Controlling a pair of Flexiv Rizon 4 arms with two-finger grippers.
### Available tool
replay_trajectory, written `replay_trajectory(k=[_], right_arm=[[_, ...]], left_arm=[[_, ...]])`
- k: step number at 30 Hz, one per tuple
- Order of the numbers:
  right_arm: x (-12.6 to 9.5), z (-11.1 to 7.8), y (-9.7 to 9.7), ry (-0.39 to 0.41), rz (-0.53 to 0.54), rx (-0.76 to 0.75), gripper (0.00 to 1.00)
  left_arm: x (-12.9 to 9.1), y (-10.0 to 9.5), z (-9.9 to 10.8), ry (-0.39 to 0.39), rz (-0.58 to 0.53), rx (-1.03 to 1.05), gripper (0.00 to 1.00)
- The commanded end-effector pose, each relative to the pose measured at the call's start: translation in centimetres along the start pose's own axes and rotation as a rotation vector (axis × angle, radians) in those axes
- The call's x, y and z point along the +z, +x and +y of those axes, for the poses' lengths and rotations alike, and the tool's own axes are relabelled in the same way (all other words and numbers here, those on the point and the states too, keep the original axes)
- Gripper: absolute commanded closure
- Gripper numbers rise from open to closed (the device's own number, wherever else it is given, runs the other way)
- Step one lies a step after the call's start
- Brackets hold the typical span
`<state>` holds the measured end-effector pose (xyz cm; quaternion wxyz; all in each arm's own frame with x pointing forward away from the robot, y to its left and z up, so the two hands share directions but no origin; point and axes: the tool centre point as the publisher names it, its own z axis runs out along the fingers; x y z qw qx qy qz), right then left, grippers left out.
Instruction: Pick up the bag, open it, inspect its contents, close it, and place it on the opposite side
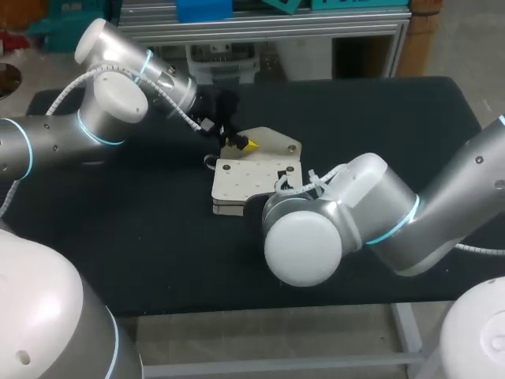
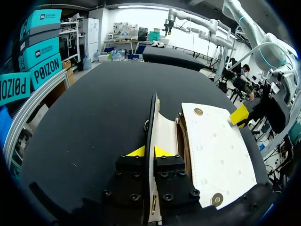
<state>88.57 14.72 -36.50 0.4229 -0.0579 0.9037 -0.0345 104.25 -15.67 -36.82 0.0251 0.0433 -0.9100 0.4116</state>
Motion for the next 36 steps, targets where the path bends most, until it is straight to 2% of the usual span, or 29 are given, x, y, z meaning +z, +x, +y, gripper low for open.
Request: replay_trajectory(k=[1,7,9,10,11,18,26,30,36], right_arm=[[0.7,-0.1,0.4,-0.015,-0.148,0.002,0.75],[1.2,-0.1,0.5,-0.013,-0.14,0.011,0.81],[1.3,0.0,0.5,-0.013,-0.14,0.016,0.9],[1.3,0.0,0.4,-0.01,-0.14,0.018,0.99],[1.3,0.0,0.4,-0.009,-0.141,0.02,1.0],[1.3,-0.1,0.3,-0.004,-0.146,0.033,1.0],[1.7,-0.2,0.5,-0.003,-0.129,0.058,1.0],[1.7,-0.2,0.5,-0.003,-0.129,0.058,1.0],[1.7,-0.2,0.5,-0.003,-0.129,0.058,1.0]], left_arm=[[0.6,-0.2,0.4,0.003,0.005,-0.002,1.0],[0.6,-0.1,0.5,0.004,0.009,0.003,1.0],[0.5,0.0,0.6,0.006,0.009,0.003,1.0],[0.5,0.0,0.7,0.008,0.008,0.004,1.0],[0.4,0.1,0.7,0.01,0.008,0.006,1.0],[0.2,1.1,0.8,0.039,-0.002,0.06,1.0],[0.2,4.0,1.0,0.09,-0.131,0.241,1.0],[0.2,5.1,1.0,0.113,-0.162,0.325,1.0],[0.4,6.1,1.6,0.108,-0.195,0.425,1.0]])
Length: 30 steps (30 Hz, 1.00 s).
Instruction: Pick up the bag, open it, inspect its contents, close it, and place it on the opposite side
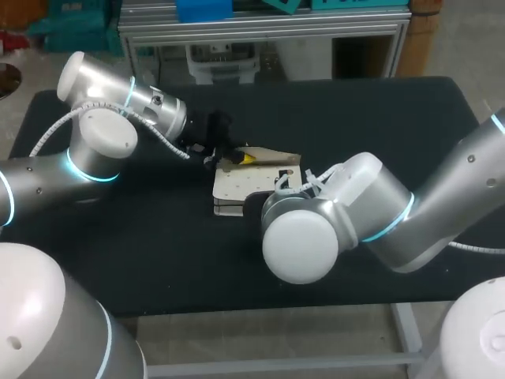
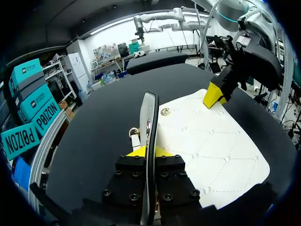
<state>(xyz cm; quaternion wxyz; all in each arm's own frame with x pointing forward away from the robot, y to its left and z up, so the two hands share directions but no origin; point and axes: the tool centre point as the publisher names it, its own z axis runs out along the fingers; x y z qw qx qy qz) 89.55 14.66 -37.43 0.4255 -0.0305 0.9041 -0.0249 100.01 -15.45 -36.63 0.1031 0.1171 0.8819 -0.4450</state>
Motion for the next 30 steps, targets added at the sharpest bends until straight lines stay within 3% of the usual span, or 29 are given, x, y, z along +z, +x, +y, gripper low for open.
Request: replay_trajectory(k=[1,12,18,19,20,23,30], right_arm=[[0.4,-0.2,0.4,-0.013,-0.125,0.001,1.0],[0.4,-0.2,0.4,-0.013,-0.125,0.001,1.0],[0.4,-0.2,0.4,-0.013,-0.125,0.001,1.0],[0.4,-0.2,0.4,-0.013,-0.125,0.001,1.0],[0.4,-0.2,0.4,-0.013,-0.125,0.001,1.0],[0.4,-0.2,0.4,-0.013,-0.125,0.001,1.0],[0.4,-0.2,0.4,-0.013,-0.125,0.001,1.0]], left_arm=[[0.4,2.4,0.4,0.0,-0.093,0.042,1.0],[1.0,4.1,1.3,-0.036,-0.061,0.152,1.0],[0.5,4.5,1.2,-0.018,-0.087,0.169,1.0],[0.3,4.4,1.1,-0.013,-0.093,0.166,0.73],[0.1,4.3,1.0,-0.011,-0.1,0.167,0.62],[-0.4,4.1,0.6,0.005,-0.113,0.169,0.51],[-1.5,3.6,-0.6,0.037,-0.143,0.187,0.47]])
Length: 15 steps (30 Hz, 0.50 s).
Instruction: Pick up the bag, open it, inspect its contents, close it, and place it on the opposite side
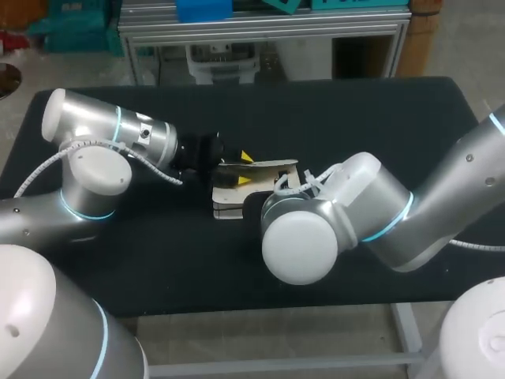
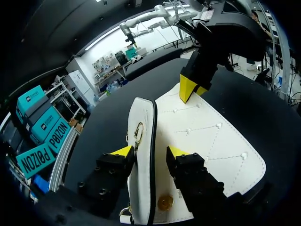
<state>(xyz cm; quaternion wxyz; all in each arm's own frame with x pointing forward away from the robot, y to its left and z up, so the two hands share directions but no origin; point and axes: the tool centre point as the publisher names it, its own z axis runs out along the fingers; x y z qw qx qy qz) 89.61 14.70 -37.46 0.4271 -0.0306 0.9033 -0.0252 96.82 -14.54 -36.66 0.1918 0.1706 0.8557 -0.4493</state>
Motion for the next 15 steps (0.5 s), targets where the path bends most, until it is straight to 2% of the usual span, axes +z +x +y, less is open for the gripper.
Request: replay_trajectory(k=[1,9,14,15], right_arm=[[0.3,-0.3,0.4,-0.013,-0.121,0.001,1.0],[0.3,-0.3,0.4,-0.013,-0.121,0.001,1.0],[0.3,-0.3,0.4,-0.013,-0.121,0.001,1.0],[0.3,-0.3,0.4,-0.013,-0.121,0.001,1.0]], left_arm=[[-0.7,0.2,-0.4,0.021,-0.033,0.008,0.47],[-0.9,-1.4,-1.6,0.039,-0.046,0.031,0.53],[-0.9,-2.0,-1.9,0.043,-0.05,0.051,0.82],[-0.9,-2.0,-1.9,0.049,-0.048,0.055,0.91]])
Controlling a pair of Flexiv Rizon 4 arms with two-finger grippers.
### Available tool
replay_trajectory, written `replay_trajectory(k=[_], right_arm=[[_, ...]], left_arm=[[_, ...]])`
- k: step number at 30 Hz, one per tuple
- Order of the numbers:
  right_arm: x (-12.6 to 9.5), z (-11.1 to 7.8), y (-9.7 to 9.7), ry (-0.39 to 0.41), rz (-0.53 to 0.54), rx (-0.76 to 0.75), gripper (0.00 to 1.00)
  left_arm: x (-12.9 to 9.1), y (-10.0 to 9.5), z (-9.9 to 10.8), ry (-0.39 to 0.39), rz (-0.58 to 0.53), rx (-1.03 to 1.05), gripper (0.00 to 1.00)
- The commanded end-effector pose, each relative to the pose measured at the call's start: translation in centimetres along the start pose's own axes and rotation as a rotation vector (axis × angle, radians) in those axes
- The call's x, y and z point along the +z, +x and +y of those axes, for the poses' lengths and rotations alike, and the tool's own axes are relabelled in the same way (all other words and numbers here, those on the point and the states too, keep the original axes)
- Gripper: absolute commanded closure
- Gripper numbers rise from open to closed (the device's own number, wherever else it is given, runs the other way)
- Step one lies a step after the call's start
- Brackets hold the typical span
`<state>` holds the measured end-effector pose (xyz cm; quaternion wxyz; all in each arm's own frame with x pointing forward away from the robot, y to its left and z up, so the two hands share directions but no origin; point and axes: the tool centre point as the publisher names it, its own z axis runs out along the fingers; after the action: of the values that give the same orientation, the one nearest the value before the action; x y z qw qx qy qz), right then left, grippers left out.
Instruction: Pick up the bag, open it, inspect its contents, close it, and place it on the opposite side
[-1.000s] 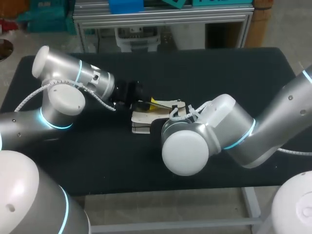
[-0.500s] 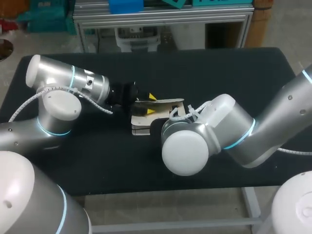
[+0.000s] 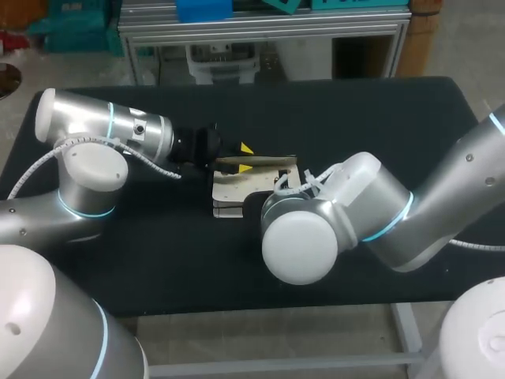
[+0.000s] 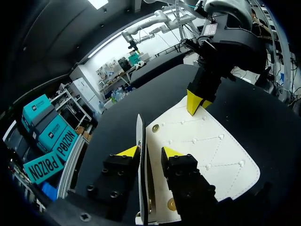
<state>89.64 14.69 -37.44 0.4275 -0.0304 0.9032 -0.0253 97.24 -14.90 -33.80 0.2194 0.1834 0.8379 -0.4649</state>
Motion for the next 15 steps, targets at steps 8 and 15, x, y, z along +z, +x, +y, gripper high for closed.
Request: replay_trajectory(k=[8,15], right_arm=[[0.3,-0.2,0.4,-0.014,-0.12,0.001,1.0],[0.3,-0.2,0.4,-0.014,-0.12,0.001,1.0]], left_arm=[[0.0,2.2,0.2,0.022,0.04,0.058,1.0],[0.5,3.5,0.6,0.028,0.061,0.038,1.0]])
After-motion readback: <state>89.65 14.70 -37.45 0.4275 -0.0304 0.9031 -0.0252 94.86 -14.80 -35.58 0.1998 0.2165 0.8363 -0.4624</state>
